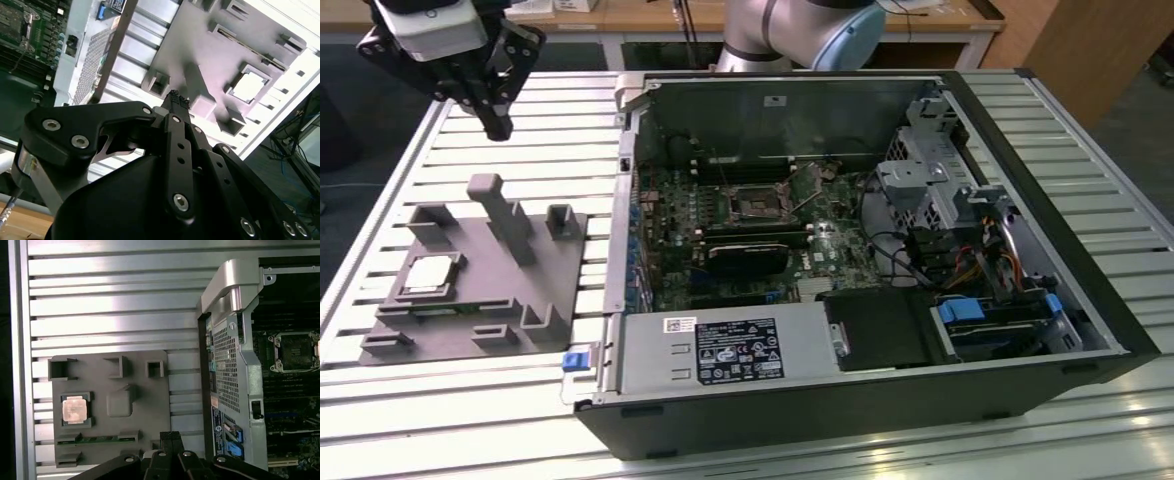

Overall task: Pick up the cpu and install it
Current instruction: 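Reach for the cpu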

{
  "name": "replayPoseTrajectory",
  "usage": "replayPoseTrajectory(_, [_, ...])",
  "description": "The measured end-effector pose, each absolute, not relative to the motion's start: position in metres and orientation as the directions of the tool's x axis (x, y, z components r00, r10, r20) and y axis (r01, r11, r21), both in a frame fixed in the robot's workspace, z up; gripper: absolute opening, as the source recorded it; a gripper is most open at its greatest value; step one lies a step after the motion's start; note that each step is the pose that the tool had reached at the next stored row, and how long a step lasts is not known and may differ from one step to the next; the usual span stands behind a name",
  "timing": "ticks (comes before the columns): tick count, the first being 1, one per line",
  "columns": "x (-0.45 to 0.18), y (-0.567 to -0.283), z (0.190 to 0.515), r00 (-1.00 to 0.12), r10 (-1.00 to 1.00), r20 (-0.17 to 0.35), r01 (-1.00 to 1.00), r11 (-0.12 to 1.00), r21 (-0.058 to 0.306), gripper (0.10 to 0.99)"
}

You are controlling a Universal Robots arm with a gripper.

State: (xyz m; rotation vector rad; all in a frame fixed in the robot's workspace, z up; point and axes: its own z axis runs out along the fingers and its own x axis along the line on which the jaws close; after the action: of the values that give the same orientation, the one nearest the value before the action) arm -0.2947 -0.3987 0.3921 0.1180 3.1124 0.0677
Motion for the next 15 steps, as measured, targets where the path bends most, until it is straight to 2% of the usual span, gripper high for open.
replayPoseTrajectory(15, [-0.338,-0.399,0.390,-0.997,0.076,-0.024,0.075,0.996,0.044,0.106])
